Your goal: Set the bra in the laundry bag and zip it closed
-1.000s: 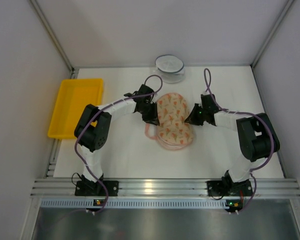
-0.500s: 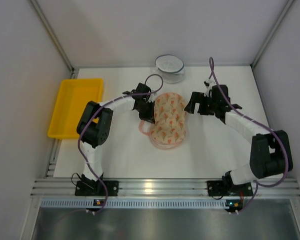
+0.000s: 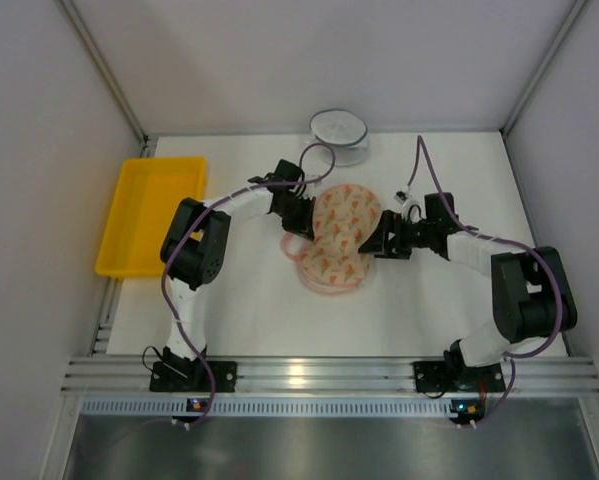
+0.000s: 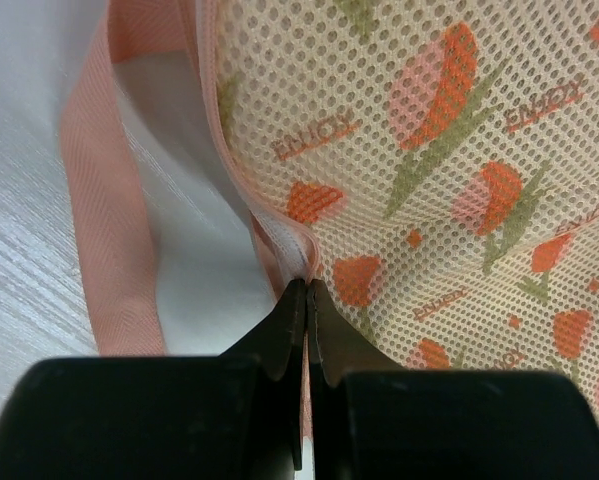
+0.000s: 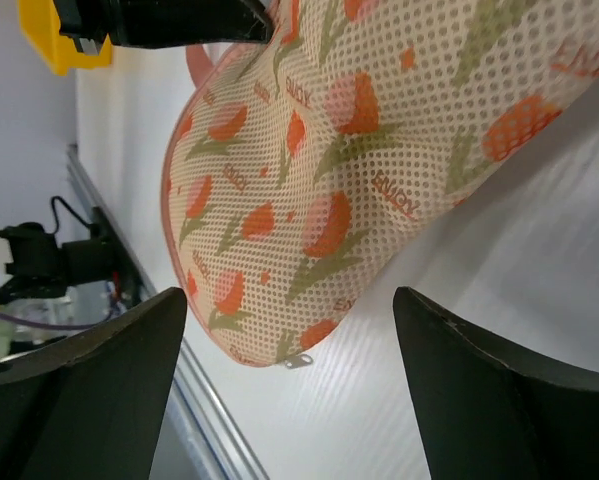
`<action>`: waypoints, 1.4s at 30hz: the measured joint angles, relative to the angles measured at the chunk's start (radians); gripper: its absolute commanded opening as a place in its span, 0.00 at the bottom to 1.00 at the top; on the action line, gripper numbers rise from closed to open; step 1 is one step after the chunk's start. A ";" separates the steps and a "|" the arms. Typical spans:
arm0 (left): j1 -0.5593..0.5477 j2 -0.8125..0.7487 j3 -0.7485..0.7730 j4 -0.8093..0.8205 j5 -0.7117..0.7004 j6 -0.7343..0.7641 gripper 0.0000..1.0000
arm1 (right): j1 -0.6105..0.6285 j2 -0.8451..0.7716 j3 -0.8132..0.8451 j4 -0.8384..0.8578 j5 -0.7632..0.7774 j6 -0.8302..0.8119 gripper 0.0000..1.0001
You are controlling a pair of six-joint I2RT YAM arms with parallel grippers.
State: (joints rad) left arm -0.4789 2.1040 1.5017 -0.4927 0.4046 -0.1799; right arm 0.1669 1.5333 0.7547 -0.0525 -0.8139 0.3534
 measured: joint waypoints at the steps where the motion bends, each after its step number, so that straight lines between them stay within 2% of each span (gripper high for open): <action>1: 0.003 0.004 0.003 0.000 0.007 -0.001 0.00 | 0.000 0.011 -0.019 0.020 -0.018 0.026 0.83; 4: 0.016 0.015 0.010 0.001 0.036 -0.009 0.00 | 0.000 0.053 -0.052 0.105 -0.055 0.113 0.80; 7: 0.026 0.019 0.010 0.004 0.056 -0.020 0.00 | 0.000 0.093 -0.082 0.227 -0.074 0.213 0.73; 8: 0.027 0.021 0.010 0.004 0.060 -0.023 0.00 | 0.000 0.109 -0.095 0.272 -0.081 0.251 0.67; 10: 0.030 0.022 0.010 0.005 0.066 -0.028 0.00 | 0.000 0.150 -0.110 0.363 -0.091 0.321 0.61; 11: 0.031 0.022 0.010 0.006 0.068 -0.030 0.00 | 0.000 0.178 -0.115 0.407 -0.094 0.356 0.54; 13: 0.033 0.024 0.010 0.008 0.074 -0.032 0.00 | 0.000 0.221 -0.120 0.463 -0.097 0.399 0.49; 14: 0.035 0.025 0.010 0.008 0.078 -0.033 0.00 | 0.000 0.242 -0.121 0.487 -0.098 0.420 0.41; 17: 0.039 0.026 0.010 0.014 0.086 -0.035 0.00 | 0.000 0.276 -0.121 0.536 -0.100 0.461 0.33; 18: 0.040 0.026 0.010 0.016 0.087 -0.035 0.00 | 0.000 0.283 -0.121 0.550 -0.101 0.472 0.34; 19: 0.042 0.026 0.009 0.020 0.088 -0.035 0.00 | 0.000 0.286 -0.121 0.556 -0.101 0.478 0.42; 20: 0.043 0.026 0.006 0.026 0.089 -0.036 0.00 | 0.000 0.288 -0.121 0.562 -0.101 0.484 0.55; 22: 0.048 0.026 0.000 0.035 0.095 -0.043 0.00 | -0.001 0.288 -0.120 0.554 -0.105 0.478 0.68; 23: 0.050 0.025 -0.005 0.040 0.099 -0.045 0.00 | -0.003 0.286 -0.120 0.548 -0.106 0.472 0.80; 25: 0.053 0.022 -0.014 0.050 0.105 -0.052 0.00 | -0.010 0.266 -0.119 0.513 -0.123 0.451 0.90; 28: 0.058 0.015 -0.031 0.071 0.111 -0.055 0.00 | -0.023 0.206 -0.119 0.455 -0.098 0.396 0.91; 32: 0.062 0.014 -0.039 0.082 0.121 -0.056 0.00 | -0.037 0.204 -0.124 0.456 -0.070 0.390 0.81; 37: 0.064 0.015 -0.040 0.084 0.127 -0.055 0.00 | -0.030 0.273 -0.126 0.564 -0.099 0.454 0.76; 42: 0.066 0.017 -0.039 0.085 0.136 -0.056 0.00 | -0.025 0.357 -0.122 0.709 -0.137 0.532 0.62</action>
State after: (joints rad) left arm -0.4126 2.1212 1.4624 -0.4076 0.5407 -0.2359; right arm 0.1421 1.8908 0.6323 0.6567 -0.9504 0.8852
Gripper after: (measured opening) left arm 0.015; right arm 0.674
